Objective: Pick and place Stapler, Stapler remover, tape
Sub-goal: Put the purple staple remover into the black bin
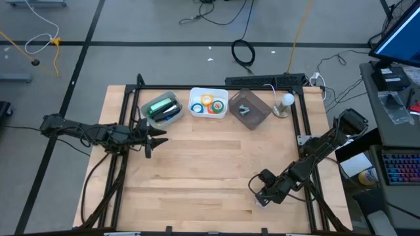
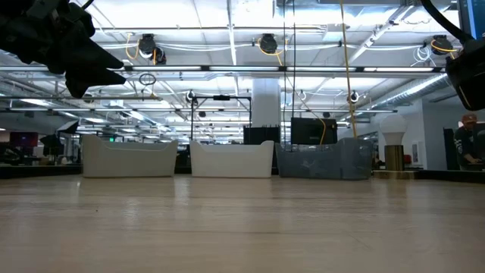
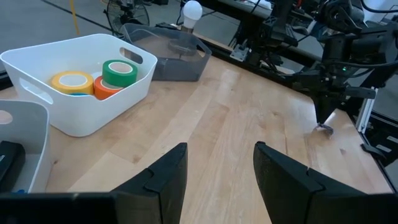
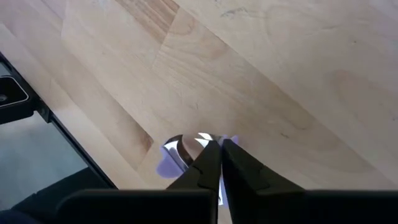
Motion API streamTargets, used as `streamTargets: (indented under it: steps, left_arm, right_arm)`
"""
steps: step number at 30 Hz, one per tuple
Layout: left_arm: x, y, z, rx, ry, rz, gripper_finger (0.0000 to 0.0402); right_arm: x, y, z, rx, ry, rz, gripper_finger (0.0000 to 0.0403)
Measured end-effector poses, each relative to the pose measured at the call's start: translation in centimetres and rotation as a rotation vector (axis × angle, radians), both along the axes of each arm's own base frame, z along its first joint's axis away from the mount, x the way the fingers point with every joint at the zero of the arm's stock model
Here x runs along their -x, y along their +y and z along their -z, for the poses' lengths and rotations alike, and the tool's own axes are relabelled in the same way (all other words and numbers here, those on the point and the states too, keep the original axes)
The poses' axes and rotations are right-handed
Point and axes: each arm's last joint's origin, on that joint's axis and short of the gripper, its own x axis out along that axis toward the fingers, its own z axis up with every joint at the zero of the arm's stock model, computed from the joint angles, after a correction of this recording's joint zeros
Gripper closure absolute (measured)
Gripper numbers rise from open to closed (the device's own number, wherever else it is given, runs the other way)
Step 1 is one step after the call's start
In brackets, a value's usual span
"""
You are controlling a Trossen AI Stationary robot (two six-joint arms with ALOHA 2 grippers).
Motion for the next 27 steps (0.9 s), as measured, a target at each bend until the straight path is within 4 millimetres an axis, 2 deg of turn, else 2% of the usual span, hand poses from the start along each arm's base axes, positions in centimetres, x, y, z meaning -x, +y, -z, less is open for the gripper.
streamTargets:
  steps: [15, 21, 27]
  left_arm:
    - [0.0, 0.0, 0.0, 0.003, -0.001, -0.001, 0.022]
    - [0.0, 0.0, 0.0, 0.002, -0.002, -0.001, 0.022]
    - [0.0, 0.0, 0.0, 0.003, -0.004, -0.001, 0.022]
  right_arm:
    - [0.1, -0.2, -0.1, 0.043, -0.024, -0.022, 0.0402]
    - [-0.1, -1.4, -0.7, 0.104, -0.056, 0.013, 0.0403]
    - [-0.8, -3.5, -1.8, 0.15, -0.088, 0.009, 0.0403]
